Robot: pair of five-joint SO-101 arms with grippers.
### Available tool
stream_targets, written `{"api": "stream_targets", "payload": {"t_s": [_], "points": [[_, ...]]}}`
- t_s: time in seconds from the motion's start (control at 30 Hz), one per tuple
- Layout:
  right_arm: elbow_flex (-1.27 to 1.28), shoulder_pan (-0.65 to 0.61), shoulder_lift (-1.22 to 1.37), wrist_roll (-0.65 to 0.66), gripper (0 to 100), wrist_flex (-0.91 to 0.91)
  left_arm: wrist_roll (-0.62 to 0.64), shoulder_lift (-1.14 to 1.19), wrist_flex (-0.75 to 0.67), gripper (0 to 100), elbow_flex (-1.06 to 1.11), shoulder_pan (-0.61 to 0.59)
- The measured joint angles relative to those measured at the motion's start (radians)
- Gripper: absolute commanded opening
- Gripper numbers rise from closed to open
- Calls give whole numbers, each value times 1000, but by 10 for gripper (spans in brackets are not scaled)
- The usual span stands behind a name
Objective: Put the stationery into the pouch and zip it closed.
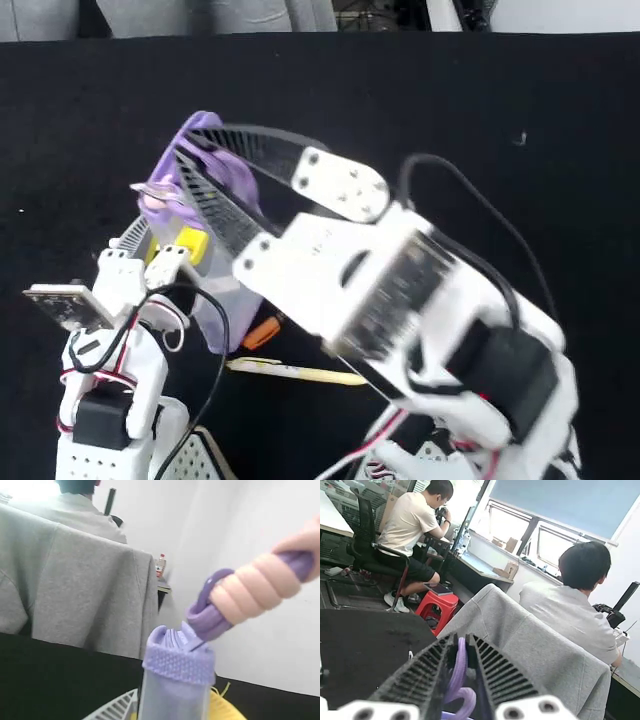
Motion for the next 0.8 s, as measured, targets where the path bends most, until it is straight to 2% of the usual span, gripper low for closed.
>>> {"api": "stream_targets", "payload": {"t_s": [0.13,0.27,0.33,0.4,0.6,0.8], "points": [[110,0,-143,6,11,0,-2,0,0,181,0,91],[226,0,-293,6,11,0,-3,-2,0,16,-2,130],[273,2,-353,6,11,0,-25,0,0,56,0,141],[302,32,-404,6,11,0,-69,0,0,30,0,144],[393,247,-471,6,11,-86,-184,-2,63,28,-18,167],[551,482,-437,3,11,-327,-275,3,133,28,-97,252]]}}
